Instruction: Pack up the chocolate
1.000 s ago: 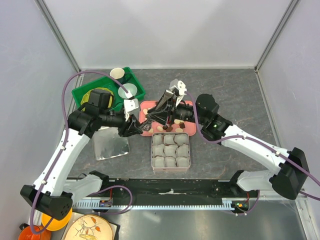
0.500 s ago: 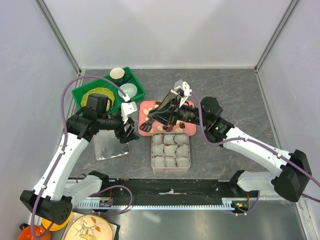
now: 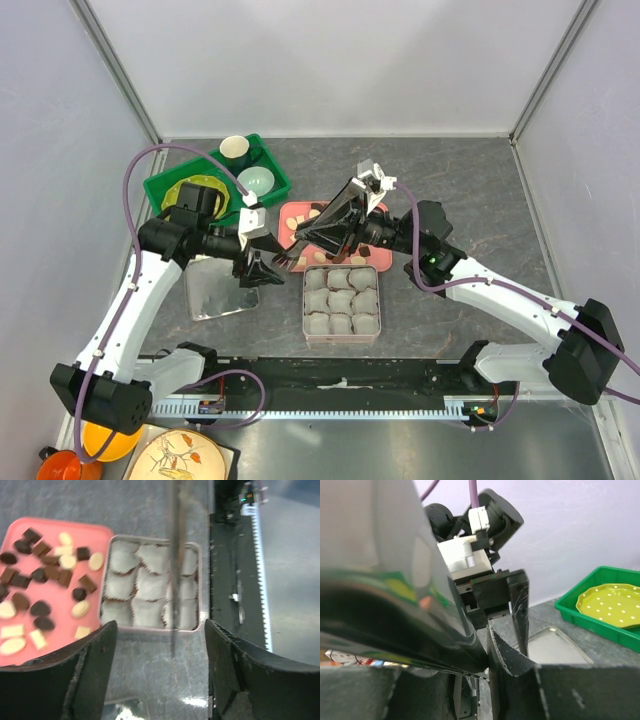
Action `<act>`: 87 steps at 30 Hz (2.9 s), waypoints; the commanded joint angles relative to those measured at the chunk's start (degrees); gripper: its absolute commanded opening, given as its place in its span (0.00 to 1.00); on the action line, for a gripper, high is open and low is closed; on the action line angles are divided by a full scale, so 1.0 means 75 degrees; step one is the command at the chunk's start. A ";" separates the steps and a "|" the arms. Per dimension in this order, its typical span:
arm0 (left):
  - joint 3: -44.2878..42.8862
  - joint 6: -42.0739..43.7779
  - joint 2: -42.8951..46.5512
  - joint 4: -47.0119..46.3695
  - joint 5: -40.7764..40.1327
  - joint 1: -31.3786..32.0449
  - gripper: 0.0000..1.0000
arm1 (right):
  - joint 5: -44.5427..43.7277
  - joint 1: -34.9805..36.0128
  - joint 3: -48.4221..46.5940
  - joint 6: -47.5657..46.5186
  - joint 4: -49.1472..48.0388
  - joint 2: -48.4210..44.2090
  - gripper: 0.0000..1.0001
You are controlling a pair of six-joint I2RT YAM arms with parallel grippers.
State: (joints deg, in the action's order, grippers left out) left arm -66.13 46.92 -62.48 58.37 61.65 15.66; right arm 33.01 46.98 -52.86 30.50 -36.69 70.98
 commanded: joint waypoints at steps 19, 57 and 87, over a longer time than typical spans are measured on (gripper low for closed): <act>-0.0218 0.1069 -0.0049 0.0913 0.0991 -0.0026 0.02 | -0.0159 0.0005 -0.0111 0.0001 -0.0196 -0.0042 0.47; -0.0007 0.1432 0.0303 0.1487 0.0722 -0.0026 0.01 | 0.1164 -0.0030 -0.1952 -0.2005 0.3438 -0.0534 0.41; -0.0732 -0.0195 -0.0118 0.1148 0.0054 -0.0037 0.47 | 0.0263 -0.0030 -0.1179 -0.2191 0.3203 -0.1120 0.04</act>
State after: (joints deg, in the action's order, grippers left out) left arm -67.07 52.71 -62.02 70.26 64.71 15.51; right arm 37.98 46.72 -62.26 16.21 -12.12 65.08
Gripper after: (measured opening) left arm 0.333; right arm 0.264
